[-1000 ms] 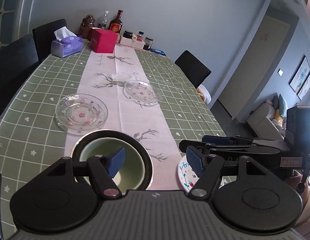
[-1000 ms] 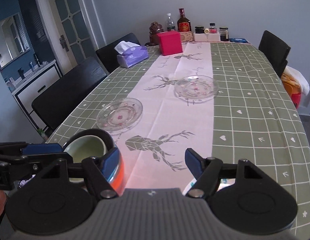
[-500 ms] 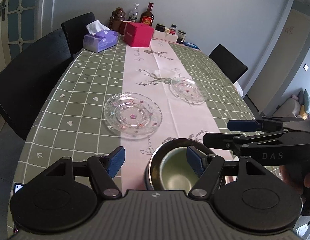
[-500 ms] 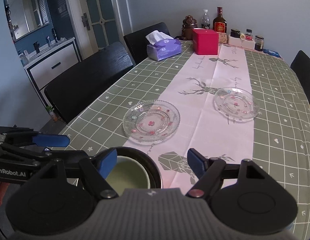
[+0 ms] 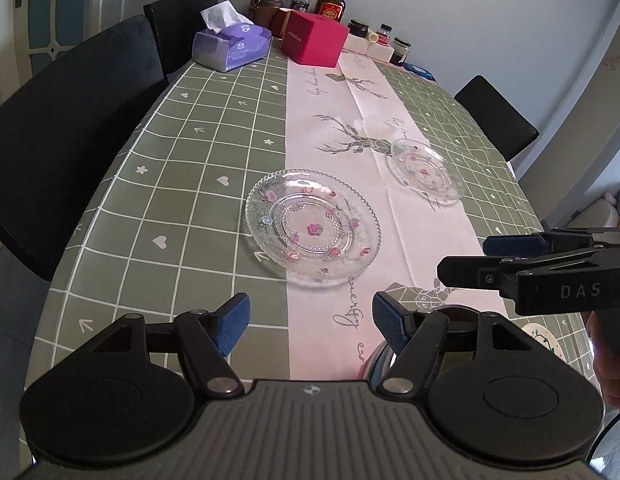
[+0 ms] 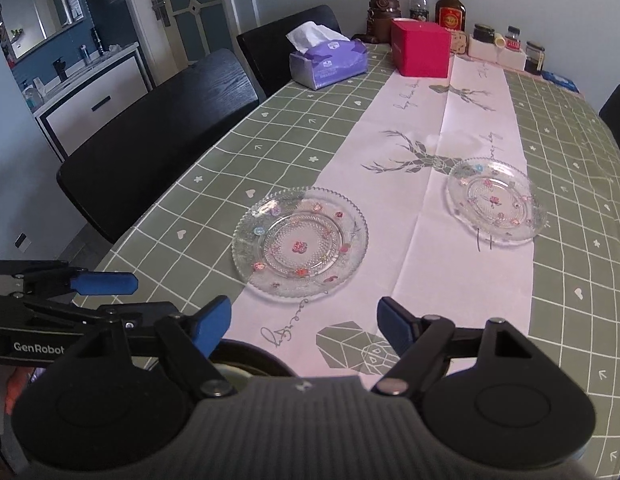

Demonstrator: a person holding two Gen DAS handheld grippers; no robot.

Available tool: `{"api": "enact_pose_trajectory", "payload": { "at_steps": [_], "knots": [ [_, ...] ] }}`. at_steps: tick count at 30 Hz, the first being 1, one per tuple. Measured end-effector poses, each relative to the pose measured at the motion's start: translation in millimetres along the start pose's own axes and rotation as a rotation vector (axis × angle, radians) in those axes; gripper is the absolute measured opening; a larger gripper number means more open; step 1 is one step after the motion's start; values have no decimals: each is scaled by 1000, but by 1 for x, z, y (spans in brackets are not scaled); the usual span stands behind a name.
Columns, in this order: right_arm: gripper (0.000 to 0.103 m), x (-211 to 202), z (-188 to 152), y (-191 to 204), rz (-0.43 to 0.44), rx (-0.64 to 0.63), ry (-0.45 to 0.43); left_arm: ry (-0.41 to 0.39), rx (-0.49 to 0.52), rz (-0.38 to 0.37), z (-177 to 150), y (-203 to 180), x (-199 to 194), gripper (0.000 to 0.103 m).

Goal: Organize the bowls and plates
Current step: 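Move both tools to the clear glass plate with pink flower dots, then close both tools on the rim of the glass plate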

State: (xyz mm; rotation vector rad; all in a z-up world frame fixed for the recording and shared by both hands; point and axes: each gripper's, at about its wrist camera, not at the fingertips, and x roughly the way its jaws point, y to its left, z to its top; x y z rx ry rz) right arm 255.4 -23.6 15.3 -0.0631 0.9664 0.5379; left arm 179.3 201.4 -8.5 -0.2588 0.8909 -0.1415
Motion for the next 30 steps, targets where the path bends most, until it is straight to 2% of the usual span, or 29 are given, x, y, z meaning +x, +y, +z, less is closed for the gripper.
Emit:
{"api": "enact_pose_trajectory", "payload": {
  "at_steps": [5,7,9,14,22,26,30],
  "knots": [
    [79,29,9,-19,15,85,71,12,-14,-22,12,12,21,81],
    [77,41,12,-27,19,117,96,9,-41,-32,18,22,32,78],
    [69,54,14,-33,27,146,124,9,-62,-28,24,30,43,75],
    [59,85,21,-51,38,217,179,7,-64,-24,37,45,69,67],
    [58,113,31,-69,47,262,184,28,-115,-36,45,65,99,60],
    [54,123,31,-75,69,296,182,36,-138,-40,44,71,110,49],
    [54,126,31,-77,86,307,152,19,-126,-62,46,71,115,46]
  ]
}}
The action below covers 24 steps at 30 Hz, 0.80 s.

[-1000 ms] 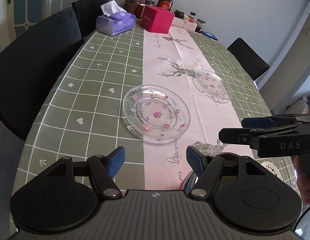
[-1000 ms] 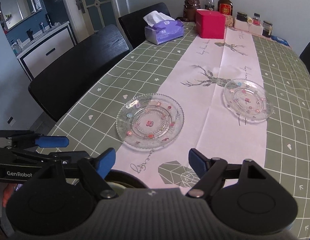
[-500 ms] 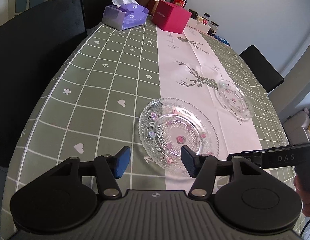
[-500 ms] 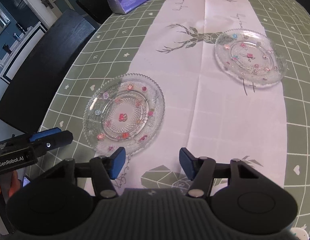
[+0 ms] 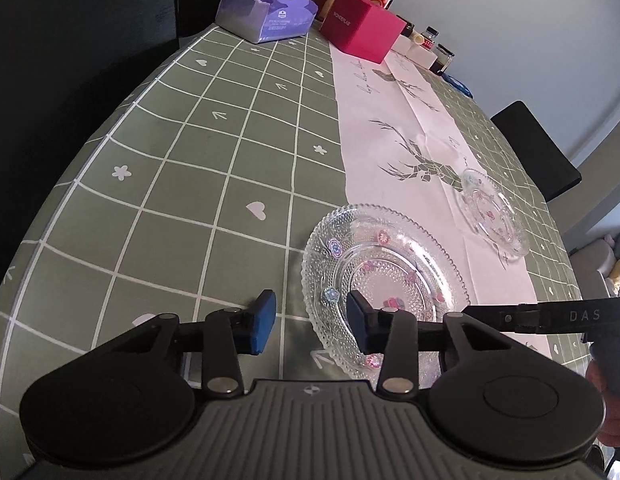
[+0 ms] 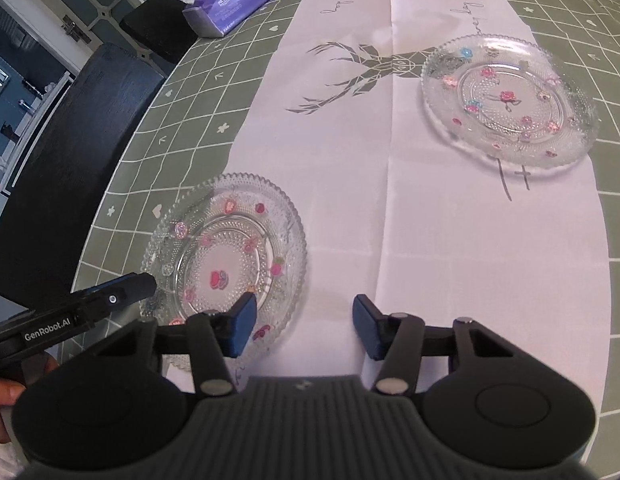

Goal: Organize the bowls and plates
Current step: 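Close both tools on the rim of the glass plate, then lift the glass plate with both tools and carry it over the Fruity plate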

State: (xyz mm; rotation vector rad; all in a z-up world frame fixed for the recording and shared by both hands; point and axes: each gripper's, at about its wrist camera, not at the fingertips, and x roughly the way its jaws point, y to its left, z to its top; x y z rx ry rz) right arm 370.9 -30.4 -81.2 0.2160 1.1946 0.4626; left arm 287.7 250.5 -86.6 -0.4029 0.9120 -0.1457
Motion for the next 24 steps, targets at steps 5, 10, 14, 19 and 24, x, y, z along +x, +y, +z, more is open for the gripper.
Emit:
{"api": "enact_pose_trajectory", "payload": {
  "at_steps": [5,10,14,19,24],
  "knots": [
    [34,5,2,0,30,4,-22,-2,44,9,0,-8,7,26],
    [18,11,2,-8,85,76,-48,-15,63,19,-1,-11,8,19],
    [8,11,1,-15,100,100,-64,-21,93,45,-2,-17,7,18],
    [7,7,-2,-19,99,106,-78,-13,97,34,-6,-20,5,18],
    [7,-1,-4,-17,101,91,-89,-24,81,24,-6,-22,-4,18]
  ]
}}
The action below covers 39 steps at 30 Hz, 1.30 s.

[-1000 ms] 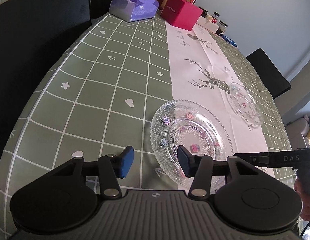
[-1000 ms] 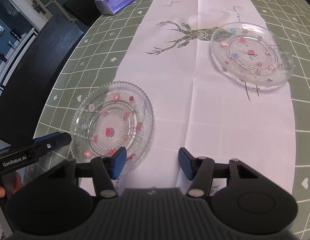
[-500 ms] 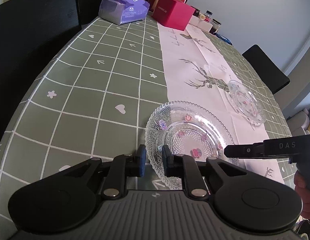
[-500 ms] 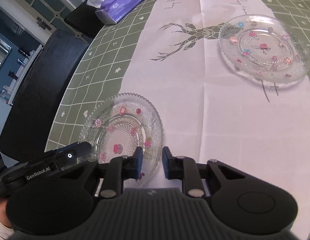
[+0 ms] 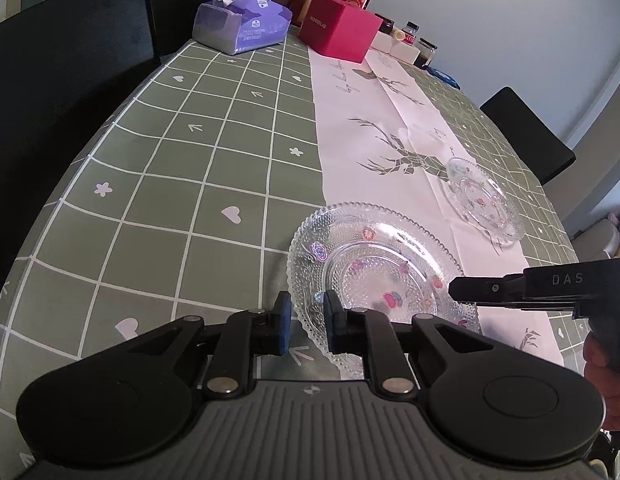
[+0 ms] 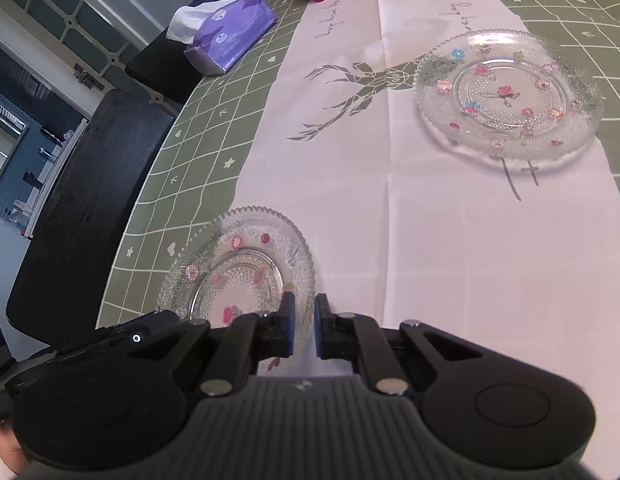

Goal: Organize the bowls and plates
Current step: 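Lift the glass plate with both tools and carry it over the Fruity plate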

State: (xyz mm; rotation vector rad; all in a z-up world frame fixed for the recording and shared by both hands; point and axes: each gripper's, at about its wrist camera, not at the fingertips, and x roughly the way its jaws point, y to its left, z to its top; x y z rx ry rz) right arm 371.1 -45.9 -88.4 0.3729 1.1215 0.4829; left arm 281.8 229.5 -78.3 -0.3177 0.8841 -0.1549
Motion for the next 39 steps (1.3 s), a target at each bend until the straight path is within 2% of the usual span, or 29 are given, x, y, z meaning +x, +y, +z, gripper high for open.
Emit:
{"api": "enact_pose_trajectory", "payload": {
  "at_steps": [8,20,31,39],
  "knots": [
    [8,-25,-1,3,16,-1,-33,-25,19,-10,1,-18,-26,18],
    [8,-100,-14,-10,53,28,-127,-77,85,-33,-1,-78,-75,18],
    [8,-180,-57,-53,58,88,-227,-75,147,-72,-31,-157,-102,18],
    [7,-236,-94,-99,32,150,-302,-48,188,-131,-62,-214,-101,18]
  ]
}}
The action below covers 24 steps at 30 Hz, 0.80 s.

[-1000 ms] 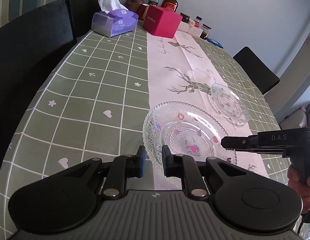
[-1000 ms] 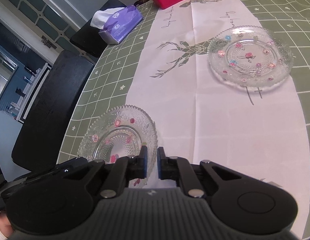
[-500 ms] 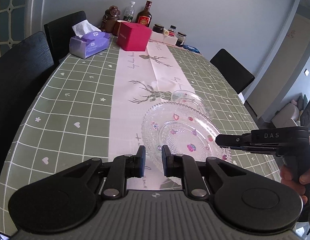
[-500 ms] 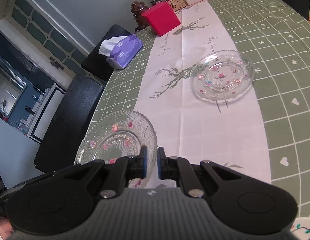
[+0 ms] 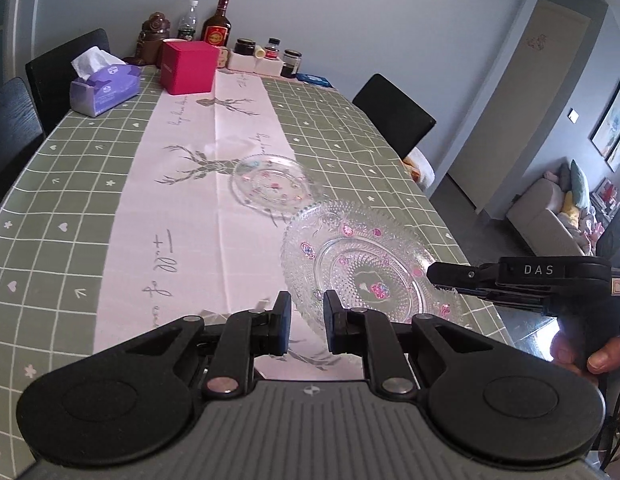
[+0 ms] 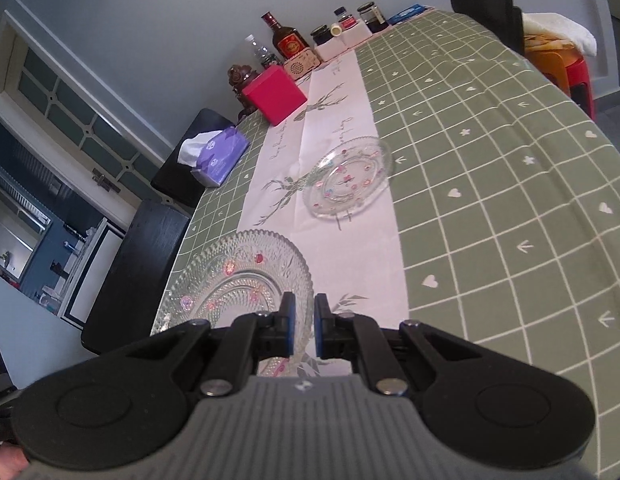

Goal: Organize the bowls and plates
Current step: 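Lift the glass plate with both tools and carry it over the Fruity plate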

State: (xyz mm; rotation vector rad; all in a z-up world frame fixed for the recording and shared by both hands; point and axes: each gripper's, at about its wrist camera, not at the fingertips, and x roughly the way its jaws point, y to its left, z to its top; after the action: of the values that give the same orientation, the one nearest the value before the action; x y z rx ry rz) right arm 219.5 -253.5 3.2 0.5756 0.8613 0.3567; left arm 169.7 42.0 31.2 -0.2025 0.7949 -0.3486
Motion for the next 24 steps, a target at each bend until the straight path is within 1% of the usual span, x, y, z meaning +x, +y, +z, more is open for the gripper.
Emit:
{"api": "enact_pose_trajectory", "payload": {
  "at_steps": [6,11,16,24],
  "knots": [
    [6,-41,-16,-42,-38,42,-32,22,14,-46,-27,-40,14,18],
    [6,-61,-32,-72,-85,69,-34,61,2,-78,-51,-61,31,18],
    [6,-68,-46,-94,-123,87,-18,94,-34,-102,-73,-63,44,18],
    [6,-57,-63,-103,-137,73,28,135,-90,-87,-99,-52,58,18]
  ]
}}
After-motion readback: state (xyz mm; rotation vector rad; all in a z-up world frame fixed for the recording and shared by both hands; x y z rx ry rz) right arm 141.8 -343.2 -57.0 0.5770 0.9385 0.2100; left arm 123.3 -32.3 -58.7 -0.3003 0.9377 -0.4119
